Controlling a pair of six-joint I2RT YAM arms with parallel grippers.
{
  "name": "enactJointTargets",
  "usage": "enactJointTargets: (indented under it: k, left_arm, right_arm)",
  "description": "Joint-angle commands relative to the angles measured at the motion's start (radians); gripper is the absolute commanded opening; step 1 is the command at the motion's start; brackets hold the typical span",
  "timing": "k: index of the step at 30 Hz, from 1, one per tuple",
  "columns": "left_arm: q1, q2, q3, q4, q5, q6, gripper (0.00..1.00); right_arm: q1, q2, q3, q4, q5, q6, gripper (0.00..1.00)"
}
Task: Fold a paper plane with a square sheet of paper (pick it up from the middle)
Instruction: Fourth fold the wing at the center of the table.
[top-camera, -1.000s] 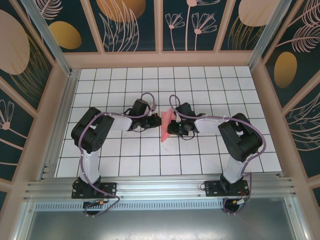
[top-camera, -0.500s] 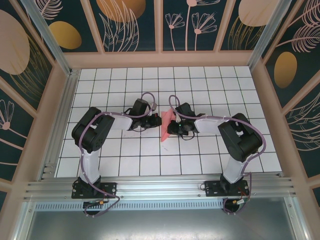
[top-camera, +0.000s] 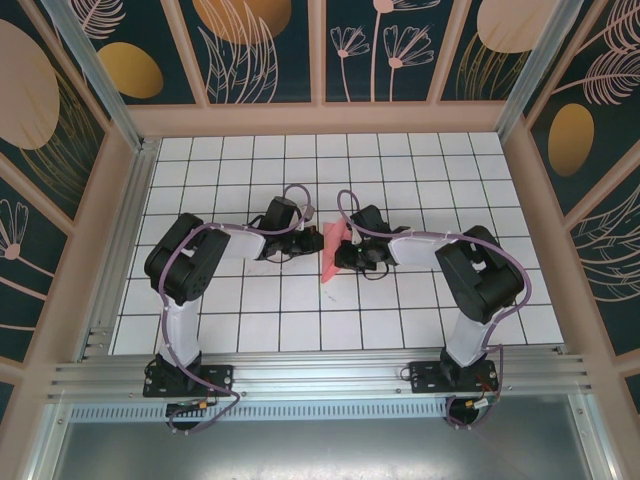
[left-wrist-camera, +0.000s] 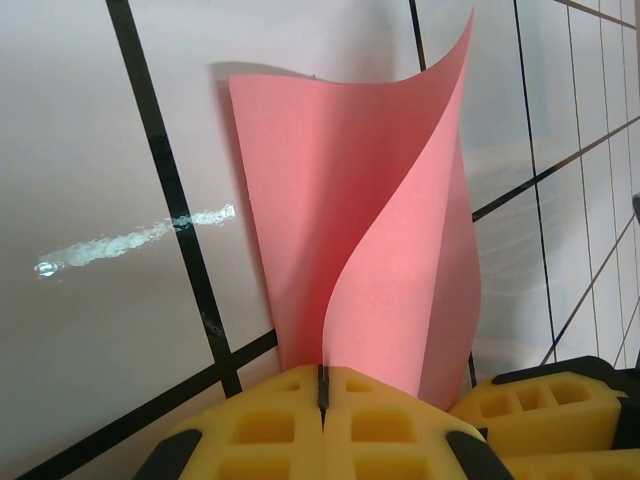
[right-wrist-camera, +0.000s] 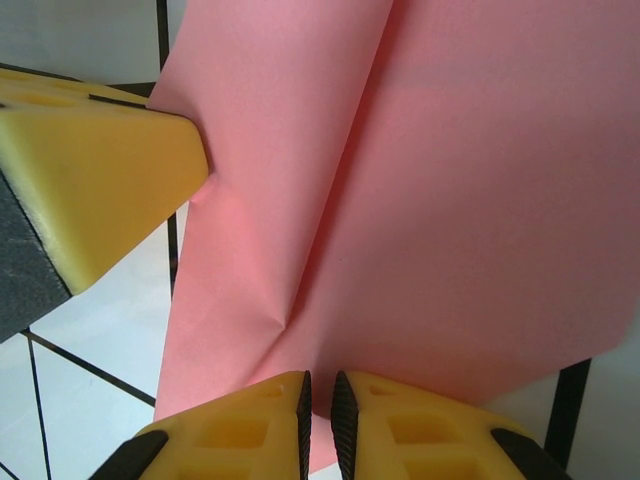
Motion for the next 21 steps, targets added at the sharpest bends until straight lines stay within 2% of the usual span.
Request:
enactJointTargets:
  k: [1,5,11,21]
  left_arm:
    - [0.004,0.039,0.018,0.008,-0.030,0.032,0.00]
    - [0.004,0.059,0.031,-0.051,-0.063,0.031,0.00]
    - [0.004,0.064,0.022,-0.090,-0.087,0.040,0.00]
    - [0.004,0.079,0.022,-0.102,-0.104,0.037,0.00]
  right_arm:
    - [0.002,0.066,-0.016,-0.075,0.065,-0.012,0.20]
    - [-0.001,-0.017,-0.021,-0.008,0.004,-0.006,0.20]
    - [-0.009,-0.141,-0.091,0.193,-0.129,0.053,0.21]
    - [-0.001,-0.037,-0.102,0.303,-0.257,0.121,0.18]
